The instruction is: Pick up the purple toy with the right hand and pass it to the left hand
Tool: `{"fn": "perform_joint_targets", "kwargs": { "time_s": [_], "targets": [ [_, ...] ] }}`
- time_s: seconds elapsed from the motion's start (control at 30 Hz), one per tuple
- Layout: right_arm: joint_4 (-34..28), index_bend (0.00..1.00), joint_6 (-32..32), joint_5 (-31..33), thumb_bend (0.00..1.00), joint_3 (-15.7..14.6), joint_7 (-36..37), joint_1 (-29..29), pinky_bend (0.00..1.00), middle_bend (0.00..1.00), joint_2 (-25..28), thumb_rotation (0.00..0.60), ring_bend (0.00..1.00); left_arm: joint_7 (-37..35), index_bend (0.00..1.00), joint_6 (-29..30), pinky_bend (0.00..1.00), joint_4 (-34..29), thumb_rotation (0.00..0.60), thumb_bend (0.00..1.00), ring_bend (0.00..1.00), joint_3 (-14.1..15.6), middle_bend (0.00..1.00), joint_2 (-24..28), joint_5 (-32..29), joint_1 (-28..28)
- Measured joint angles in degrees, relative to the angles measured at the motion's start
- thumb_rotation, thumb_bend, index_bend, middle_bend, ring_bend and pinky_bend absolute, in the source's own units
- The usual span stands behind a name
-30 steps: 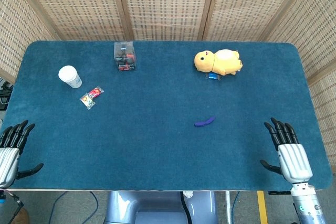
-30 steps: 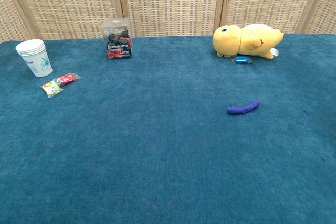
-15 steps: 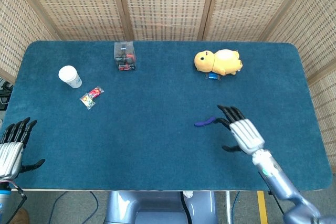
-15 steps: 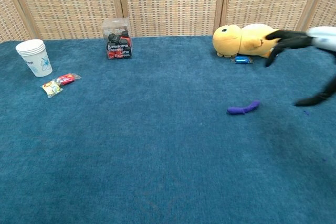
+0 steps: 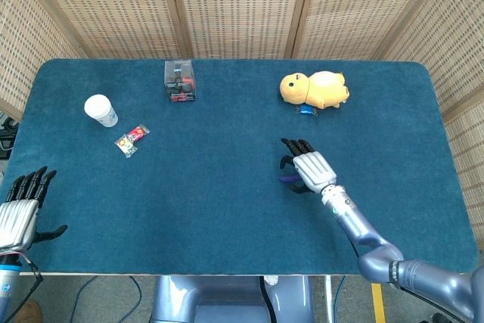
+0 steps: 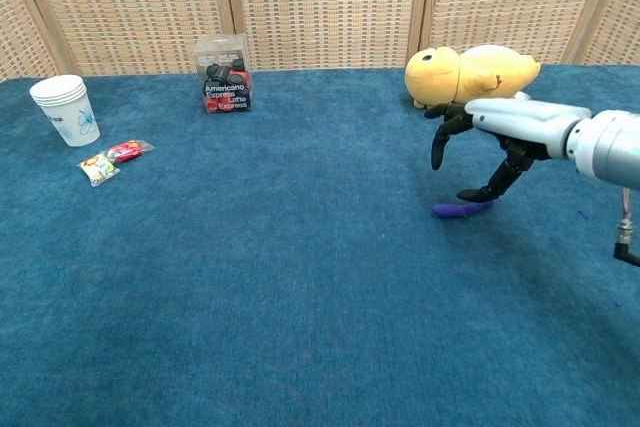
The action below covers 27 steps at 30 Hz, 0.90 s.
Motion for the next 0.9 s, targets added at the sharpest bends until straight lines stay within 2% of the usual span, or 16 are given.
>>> {"fn": "perform_joint_targets", "kwargs": {
  "time_s": [0.27, 0.53, 0.9],
  "targets": [
    [6.4, 0.43, -1.8, 2.6, 0.46, -2.0, -3.1, 1.6, 0.0, 0.07, -4.1, 0.6, 0.0, 0.1, 0.0, -0.8, 0.0, 0.5, 0.6, 0.0, 0.0, 0.1, 0.0, -0.2, -0.6, -0.5],
    [9.3, 0.45, -0.5, 1.0, 0.47, -3.8, -4.0, 1.8, 0.0, 0.07, -5.1, 0.6, 0.0, 0.2, 0.0, -0.7, 0.0, 0.4, 0.6, 0.0, 0.0, 0.3, 0.0, -0.3, -0.7, -0.6],
    [13.0, 0.48, 0.2, 0.4, 0.52, -4.7, -3.9, 1.9, 0.0, 0.08, -5.6, 0.6, 0.0, 0.7, 0.0, -0.5, 0.0, 0.3, 0.6, 0.0, 0.0, 0.6, 0.0, -0.5, -0.6, -0.6]
  ]
}}
